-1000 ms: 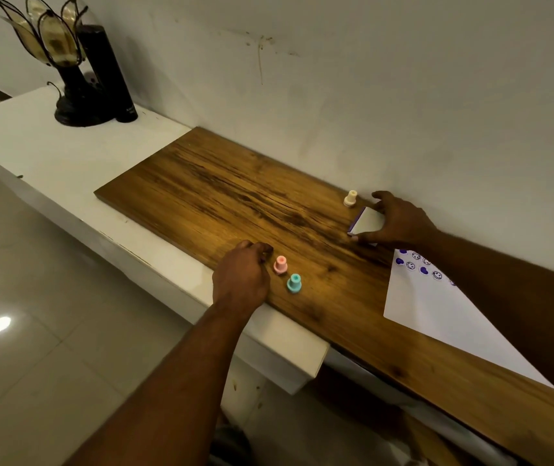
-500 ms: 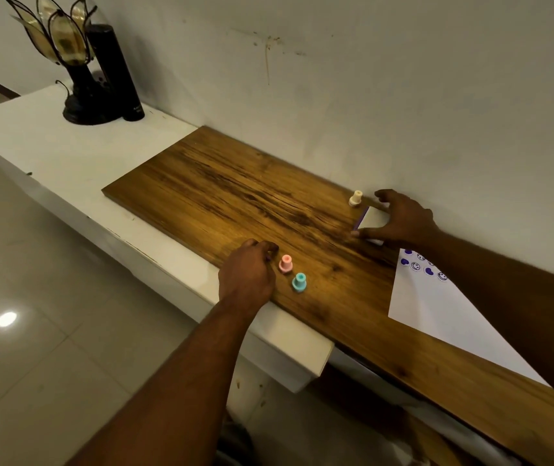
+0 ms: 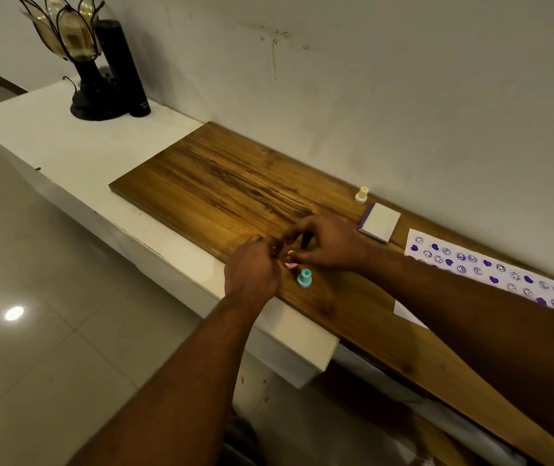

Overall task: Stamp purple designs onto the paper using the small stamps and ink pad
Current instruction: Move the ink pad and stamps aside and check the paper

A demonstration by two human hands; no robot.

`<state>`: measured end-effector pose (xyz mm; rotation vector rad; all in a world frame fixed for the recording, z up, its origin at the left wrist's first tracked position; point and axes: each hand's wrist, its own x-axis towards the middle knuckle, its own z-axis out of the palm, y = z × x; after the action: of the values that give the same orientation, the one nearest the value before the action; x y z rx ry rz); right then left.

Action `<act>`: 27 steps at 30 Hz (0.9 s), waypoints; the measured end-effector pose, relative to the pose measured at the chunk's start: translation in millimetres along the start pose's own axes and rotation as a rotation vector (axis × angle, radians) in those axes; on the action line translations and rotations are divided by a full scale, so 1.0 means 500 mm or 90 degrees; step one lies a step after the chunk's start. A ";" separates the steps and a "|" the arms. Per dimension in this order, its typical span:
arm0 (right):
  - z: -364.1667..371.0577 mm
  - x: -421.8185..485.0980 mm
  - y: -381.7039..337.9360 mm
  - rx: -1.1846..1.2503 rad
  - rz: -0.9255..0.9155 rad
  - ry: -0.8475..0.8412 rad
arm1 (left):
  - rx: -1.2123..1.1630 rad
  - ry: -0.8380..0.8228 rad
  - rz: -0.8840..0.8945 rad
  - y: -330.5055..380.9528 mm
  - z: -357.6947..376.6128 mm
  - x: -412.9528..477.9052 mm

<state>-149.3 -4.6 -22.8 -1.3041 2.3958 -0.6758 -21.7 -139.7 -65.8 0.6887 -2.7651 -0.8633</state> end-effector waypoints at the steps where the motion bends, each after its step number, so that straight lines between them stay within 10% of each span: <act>1: 0.004 0.007 0.000 -0.014 -0.003 -0.011 | 0.002 0.002 0.000 -0.001 0.001 0.001; 13: -0.077 0.019 0.141 -0.133 0.211 0.259 | -0.012 -0.021 0.018 -0.012 0.006 0.001; 27: -0.100 0.027 0.215 -0.149 0.259 0.293 | -0.017 -0.028 0.005 -0.011 0.005 0.005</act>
<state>-255.4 47.0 -41.1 -0.7434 3.0668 -0.6394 -22.4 -143.5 -70.9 0.6607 -2.7874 -0.9233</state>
